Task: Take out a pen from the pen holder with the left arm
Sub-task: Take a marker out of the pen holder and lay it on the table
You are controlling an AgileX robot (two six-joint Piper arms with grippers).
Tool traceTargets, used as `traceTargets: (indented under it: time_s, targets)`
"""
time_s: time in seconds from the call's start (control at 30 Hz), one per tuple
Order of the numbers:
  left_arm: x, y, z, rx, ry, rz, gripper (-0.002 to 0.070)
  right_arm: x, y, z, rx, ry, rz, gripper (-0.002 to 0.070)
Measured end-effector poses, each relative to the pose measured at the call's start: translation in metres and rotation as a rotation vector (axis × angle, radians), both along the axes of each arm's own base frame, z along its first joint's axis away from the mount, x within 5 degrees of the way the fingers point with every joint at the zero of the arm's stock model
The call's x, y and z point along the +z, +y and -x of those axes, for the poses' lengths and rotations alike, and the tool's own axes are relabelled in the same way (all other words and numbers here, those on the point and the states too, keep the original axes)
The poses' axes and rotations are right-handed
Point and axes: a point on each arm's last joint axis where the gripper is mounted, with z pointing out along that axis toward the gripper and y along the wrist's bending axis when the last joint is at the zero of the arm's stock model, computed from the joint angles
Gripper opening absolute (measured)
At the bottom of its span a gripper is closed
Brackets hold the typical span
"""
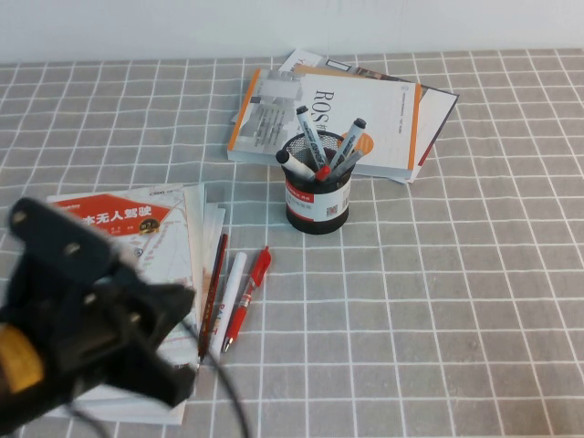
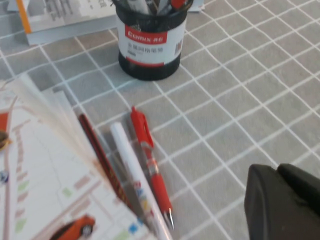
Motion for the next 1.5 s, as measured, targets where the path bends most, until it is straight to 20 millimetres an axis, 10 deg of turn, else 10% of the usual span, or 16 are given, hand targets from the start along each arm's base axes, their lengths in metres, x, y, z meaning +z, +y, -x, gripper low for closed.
traceTargets:
  time_s: [0.73, 1.5]
  targets:
    - [-0.004, 0.043, 0.034, 0.098, 0.102, -0.190, 0.0000, 0.000, 0.000, 0.000, 0.000, 0.000, 0.000, -0.0013]
    - [-0.084, 0.109, 0.087, 0.536, -0.396, 0.014, 0.0000, 0.000, 0.000, 0.000, 0.000, 0.000, -0.002, -0.0013]
